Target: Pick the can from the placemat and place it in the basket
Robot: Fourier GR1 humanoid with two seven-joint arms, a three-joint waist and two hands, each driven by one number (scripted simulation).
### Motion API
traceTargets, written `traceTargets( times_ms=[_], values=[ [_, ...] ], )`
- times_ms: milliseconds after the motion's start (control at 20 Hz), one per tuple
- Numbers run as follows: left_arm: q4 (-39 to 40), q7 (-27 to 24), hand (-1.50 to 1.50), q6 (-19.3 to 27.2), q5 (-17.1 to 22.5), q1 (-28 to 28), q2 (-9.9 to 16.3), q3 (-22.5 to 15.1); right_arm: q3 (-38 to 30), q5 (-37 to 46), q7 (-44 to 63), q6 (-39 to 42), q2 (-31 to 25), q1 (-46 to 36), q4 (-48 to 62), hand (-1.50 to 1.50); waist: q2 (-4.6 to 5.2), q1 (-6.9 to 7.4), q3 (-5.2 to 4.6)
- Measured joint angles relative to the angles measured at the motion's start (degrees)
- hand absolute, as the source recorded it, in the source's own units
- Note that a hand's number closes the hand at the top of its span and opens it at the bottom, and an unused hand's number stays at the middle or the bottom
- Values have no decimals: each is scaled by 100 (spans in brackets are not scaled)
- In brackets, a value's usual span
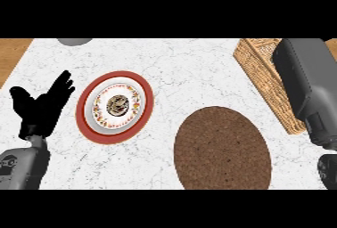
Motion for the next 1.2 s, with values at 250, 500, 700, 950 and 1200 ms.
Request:
traceTargets(
  times_ms=[250, 500, 700, 950, 1200],
  values=[
    [84, -40, 0, -6, -36, -21, -36, -15, -154, -32, -195, -368, 2, 8, -61, -150, -3, 0, 1],
    [15, -18, 0, 30, -63, 78, -23, 10, -386, 52, -245, -763, -21, 129, -633, -150, -50, -79, -2],
    [46, -81, 0, 57, -70, 180, 4, 81, -691, 82, -309, -1186, 69, 439, -1336, -150, -100, -204, -4],
    [14, -100, 0, 40, -18, 355, 60, 191, -988, -13, -293, -1390, 551, 937, -2497, -150, -194, -378, -7],
    [-13, -26, 0, 23, 69, 468, 145, 337, -834, -396, -245, -1194, 1274, 1712, -3838, -150, -274, -553, -7]
  ],
)
